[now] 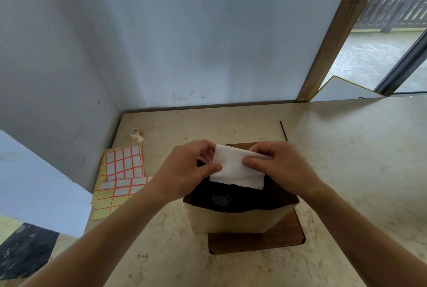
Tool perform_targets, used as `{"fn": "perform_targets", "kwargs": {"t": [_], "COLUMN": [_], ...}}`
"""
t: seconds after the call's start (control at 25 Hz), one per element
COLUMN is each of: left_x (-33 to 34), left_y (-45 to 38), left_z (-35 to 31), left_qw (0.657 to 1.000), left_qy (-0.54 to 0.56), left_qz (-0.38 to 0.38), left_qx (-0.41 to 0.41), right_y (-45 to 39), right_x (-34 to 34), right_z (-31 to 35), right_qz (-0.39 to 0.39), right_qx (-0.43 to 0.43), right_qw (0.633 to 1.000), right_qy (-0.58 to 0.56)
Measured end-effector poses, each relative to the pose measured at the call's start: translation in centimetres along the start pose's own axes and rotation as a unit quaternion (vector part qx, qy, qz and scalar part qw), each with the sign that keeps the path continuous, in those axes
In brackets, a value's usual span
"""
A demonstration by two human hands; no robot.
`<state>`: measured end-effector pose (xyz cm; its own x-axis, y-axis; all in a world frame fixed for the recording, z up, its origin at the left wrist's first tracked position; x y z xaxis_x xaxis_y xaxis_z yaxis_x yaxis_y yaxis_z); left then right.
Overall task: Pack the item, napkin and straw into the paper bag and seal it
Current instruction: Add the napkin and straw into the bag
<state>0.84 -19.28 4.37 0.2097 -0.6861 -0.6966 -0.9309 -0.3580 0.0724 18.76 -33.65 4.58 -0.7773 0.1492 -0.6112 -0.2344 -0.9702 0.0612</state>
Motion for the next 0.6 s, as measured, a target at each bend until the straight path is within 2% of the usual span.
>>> {"fn": "perform_targets", "kwargs": {"t": [0.08, 0.2, 0.4, 0.6], "left_x": [-0.4, -0.1, 1.1, 2.0], "left_y": [0.1, 0.1, 0.0, 0.0], "left_z": [0.6, 0.9, 1.7, 1.8], "left_qw": [0.985, 0.939, 0.892, 0.881], "left_qy": [-0.170, -0.324, -0.395, -0.418], "left_qz": [0.028, 0.115, 0.211, 0.208], "left_qx": [0.020, 0.003, -0.060, -0.070], "right_y": [0.2, 0.4, -0.1, -1.2], "right_x": [0.0, 0.3, 1.4, 2.6], "right_z": [0.2, 0.8, 1.9, 3.3], "right_qz": [-0.020, -0.001, 0.097, 0.132], "right_qx": [0.001, 0.030, 0.072, 0.133], "right_qw": [0.996, 0.971, 0.908, 0.861], "right_qy": [0.084, 0.236, 0.400, 0.472]}}
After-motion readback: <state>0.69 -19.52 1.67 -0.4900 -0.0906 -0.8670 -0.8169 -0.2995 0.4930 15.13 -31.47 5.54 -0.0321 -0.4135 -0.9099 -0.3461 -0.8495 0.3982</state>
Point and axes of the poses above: each hand's wrist, its own y-axis away from the middle knuckle, its own x-axis out of the palm, z = x × y, the point moved 1 cm from there along -y, towards the middle knuckle, and after that the axes turned 14 degrees about z, right-handed, at the moved point
